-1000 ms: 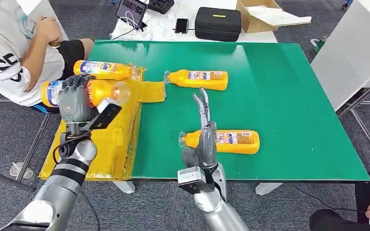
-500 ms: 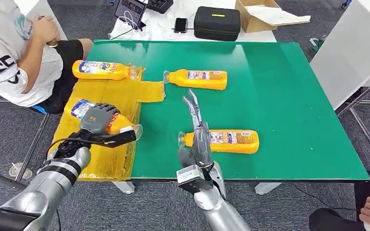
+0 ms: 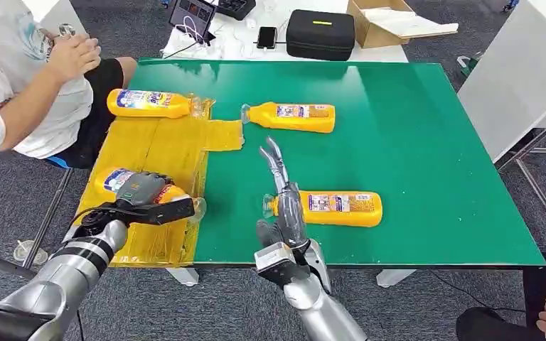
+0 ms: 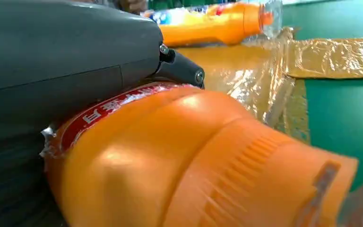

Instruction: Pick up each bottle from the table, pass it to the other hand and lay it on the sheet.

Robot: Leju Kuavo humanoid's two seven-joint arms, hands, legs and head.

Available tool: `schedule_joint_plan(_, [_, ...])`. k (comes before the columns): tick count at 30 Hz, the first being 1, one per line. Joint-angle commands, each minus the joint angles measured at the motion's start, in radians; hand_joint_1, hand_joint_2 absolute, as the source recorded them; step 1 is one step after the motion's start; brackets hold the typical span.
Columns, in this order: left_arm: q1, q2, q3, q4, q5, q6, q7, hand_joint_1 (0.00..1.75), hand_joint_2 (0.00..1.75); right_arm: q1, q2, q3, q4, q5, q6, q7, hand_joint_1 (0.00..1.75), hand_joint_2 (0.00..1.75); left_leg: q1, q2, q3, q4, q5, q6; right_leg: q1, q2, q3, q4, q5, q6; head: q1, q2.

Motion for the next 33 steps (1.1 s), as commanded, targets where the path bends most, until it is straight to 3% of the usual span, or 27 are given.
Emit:
schedule_joint_plan(1, [-0.027, 0.005, 0.0, 0.062, 0.019, -0.07, -0.006, 0.0, 1.75, -0.054, -0.003, 0.009, 0.107, -0.007, 0.021, 0.006, 0.0, 0.0, 0.0, 0.002, 0.005, -0.001, -0.001, 0.001, 0.0, 0.001, 0.004, -0.001, -0.001, -0.001, 0.0, 0.0])
schedule_joint_plan(4, [-0.02, 0.007, -0.013, 0.06, 0.022, -0.094, -0.019, 0.0, 1.75, -0.058, -0.002, 0.006, 0.12, -0.013, 0.046, 0.008, 0.0, 0.0, 0.0, 0.003, 0.006, -0.001, -0.002, 0.001, 0.0, 0.002, 0.005, -0.001, -0.001, -0.001, 0.0, 0.0])
schedule_joint_plan(5, [-0.02, 0.008, -0.014, 0.059, 0.026, -0.098, -0.021, 0.0, 0.0, -0.06, -0.001, 0.004, 0.123, -0.013, 0.051, 0.008, 0.0, 0.0, 0.0, 0.003, 0.007, -0.001, -0.002, 0.002, 0.0, 0.001, 0.006, -0.001, -0.001, -0.001, 0.0, 0.0])
schedule_joint_plan(22, [-0.032, 0.043, 0.07, 0.035, 0.216, -0.339, -0.171, 0.0, 0.0, -0.074, 0.006, -0.014, 0.166, -0.027, 0.074, -0.001, 0.0, 0.0, 0.0, 0.001, 0.005, -0.001, 0.0, 0.0, 0.0, 0.001, 0.005, -0.001, 0.0, -0.001, 0.0, 0.0])
schedule_joint_plan(24, [0.057, 0.058, 0.083, -0.167, 0.455, -0.448, -0.174, 0.0, 0.0, -0.071, 0.005, -0.015, 0.165, -0.028, 0.08, -0.002, 0.0, 0.0, 0.0, 0.003, 0.009, -0.001, -0.002, 0.001, 0.0, 0.003, 0.008, -0.001, -0.001, -0.001, 0.0, 0.0])
schedule_joint_plan(25, [0.057, 0.058, 0.083, -0.167, 0.455, -0.448, -0.174, 0.0, 0.0, -0.071, 0.005, -0.015, 0.165, -0.028, 0.08, -0.002, 0.0, 0.0, -0.001, 0.002, 0.006, -0.001, -0.001, 0.001, 0.0, 0.002, 0.006, -0.001, 0.0, -0.001, 0.0, 0.0])
schedule_joint_plan(27, [0.148, 0.087, 0.052, -0.347, 0.776, -0.52, -0.174, 0.0, 0.0, -0.069, 0.007, -0.013, 0.171, -0.024, 0.086, 0.002, 0.0, 0.0, -0.001, 0.003, 0.008, -0.002, -0.001, 0.001, 0.0, 0.002, 0.008, -0.002, -0.001, -0.001, 0.0, 0.0])
schedule_joint_plan(31, [0.148, 0.087, 0.052, -0.347, 0.776, -0.52, -0.174, 0.0, 0.0, -0.069, 0.007, -0.013, 0.171, -0.024, 0.086, 0.002, 0.0, 0.0, 0.0, 0.001, 0.005, 0.0, -0.001, 0.001, 0.0, 0.001, 0.005, 0.0, -0.001, -0.001, 0.0, 0.0])
schedule_joint_plan(33, [0.182, 0.071, 0.088, -0.415, 0.936, -0.527, -0.174, 0.0, 0.0, -0.067, 0.011, -0.014, 0.175, -0.019, 0.083, 0.01, 0.0, 0.0, 0.0, 0.003, 0.008, 0.0, -0.002, 0.001, 0.0, 0.002, 0.007, 0.0, -0.002, -0.001, 0.0, 0.0])
